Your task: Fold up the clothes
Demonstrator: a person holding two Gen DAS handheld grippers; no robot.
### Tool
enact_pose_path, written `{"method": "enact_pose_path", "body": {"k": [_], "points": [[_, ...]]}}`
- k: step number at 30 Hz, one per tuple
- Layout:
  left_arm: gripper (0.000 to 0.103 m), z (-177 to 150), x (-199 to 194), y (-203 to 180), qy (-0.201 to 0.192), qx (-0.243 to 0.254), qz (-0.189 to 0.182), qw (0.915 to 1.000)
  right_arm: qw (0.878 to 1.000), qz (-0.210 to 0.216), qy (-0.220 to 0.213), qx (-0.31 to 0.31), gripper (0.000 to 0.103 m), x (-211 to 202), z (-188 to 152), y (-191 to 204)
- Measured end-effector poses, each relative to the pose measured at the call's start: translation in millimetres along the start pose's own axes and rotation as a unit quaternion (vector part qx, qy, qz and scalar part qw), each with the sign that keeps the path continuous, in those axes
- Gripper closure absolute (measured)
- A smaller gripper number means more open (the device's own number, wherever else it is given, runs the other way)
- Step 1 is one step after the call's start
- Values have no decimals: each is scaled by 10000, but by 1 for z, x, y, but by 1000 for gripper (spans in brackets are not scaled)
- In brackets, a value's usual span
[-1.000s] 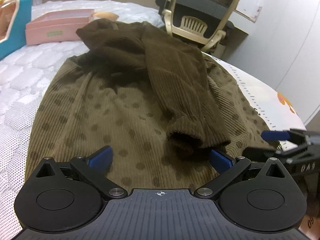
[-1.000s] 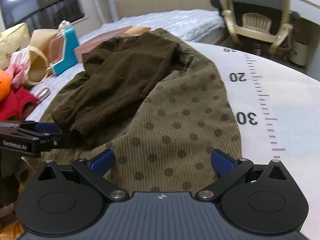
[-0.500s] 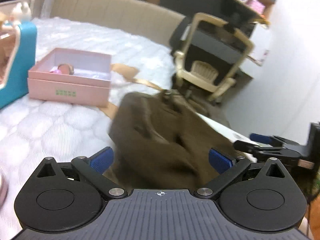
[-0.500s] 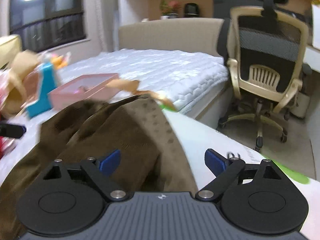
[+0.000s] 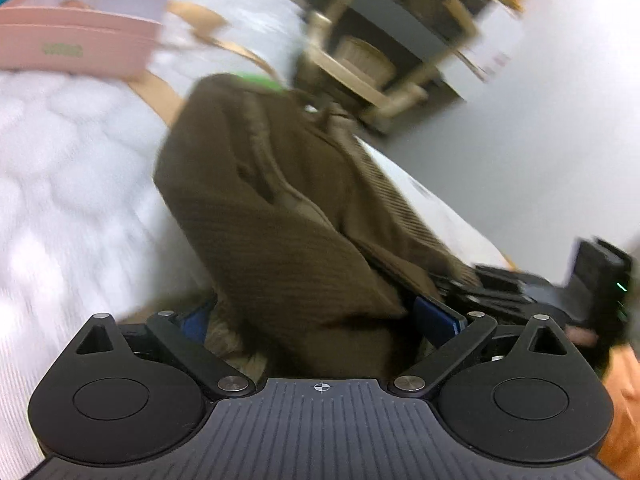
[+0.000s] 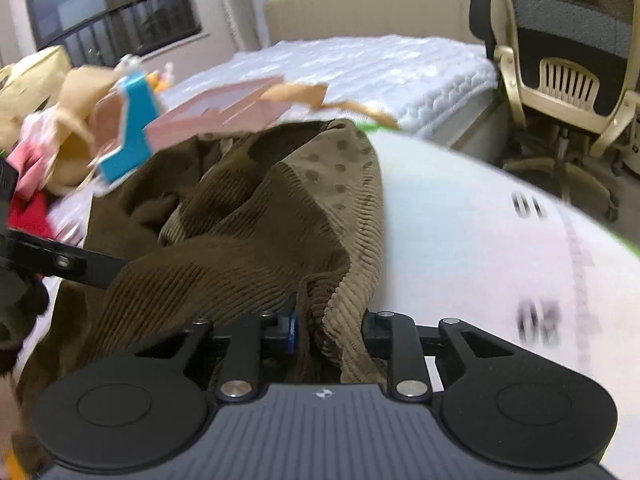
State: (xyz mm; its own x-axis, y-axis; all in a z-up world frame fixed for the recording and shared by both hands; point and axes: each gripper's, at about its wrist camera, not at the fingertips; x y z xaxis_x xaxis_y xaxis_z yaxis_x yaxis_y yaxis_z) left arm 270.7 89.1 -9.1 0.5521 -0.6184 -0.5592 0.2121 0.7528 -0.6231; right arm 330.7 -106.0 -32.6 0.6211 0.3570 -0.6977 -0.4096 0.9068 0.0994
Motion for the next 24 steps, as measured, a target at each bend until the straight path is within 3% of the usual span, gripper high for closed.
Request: {"method": "enact_pose_path", "body": {"k": [3,5,8,9,10,12,13,18,21,22,24], "points": [[3,-41,-20,-26,299,186,-254,9991,9996,-48,111,-241,80,-43,-37,-4],[3,-64,-34,-38,307,338,-156,9988,9983,-403,-6,-414,80,-66,-53,-8],[3,-75,-62,-49,-214,690,494,9962,9911,-932,-491,-814,77,-105,-65,2],[3,-76,-71,-52,-482,822,786,9923,9906,-817,-635,-898,72,-119,-68,10],[3,-77,-81,-55,-750,952,1077,9868,9908,-570,-767,-959,55,-135,-72,21],[3,-82,-102,-63,-1267,1212,1587,9716,9881,22,-1028,-1147,31,-163,-85,48],[2,-85,-108,-68,-1394,1255,1668,9680,9850,279,-1056,-1333,29,-171,-94,64],[2,-100,-134,-90,-1937,1474,1908,9510,9671,1044,-863,-2155,29,-171,-137,136],[2,-106,-142,-105,-2175,1645,1901,9431,9621,662,-750,-2537,31,-138,-149,160],[2,-107,-138,-109,-2120,1756,1856,9433,9598,459,-760,-2664,53,-129,-151,163],[2,-109,-129,-117,-2009,1978,1763,9431,9648,390,-745,-2493,77,-126,-144,151]]}}
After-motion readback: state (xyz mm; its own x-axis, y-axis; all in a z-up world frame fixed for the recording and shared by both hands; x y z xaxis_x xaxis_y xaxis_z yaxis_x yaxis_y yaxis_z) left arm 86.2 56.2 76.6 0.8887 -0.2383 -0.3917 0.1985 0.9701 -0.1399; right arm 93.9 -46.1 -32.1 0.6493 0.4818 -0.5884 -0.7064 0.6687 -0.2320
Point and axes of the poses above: each gripper's, at about its wrist camera, not at the fingertips, and x roughly the way its jaws point, y to its left, z to its top, and after that the axes turned 7 degrees about -z, right-handed
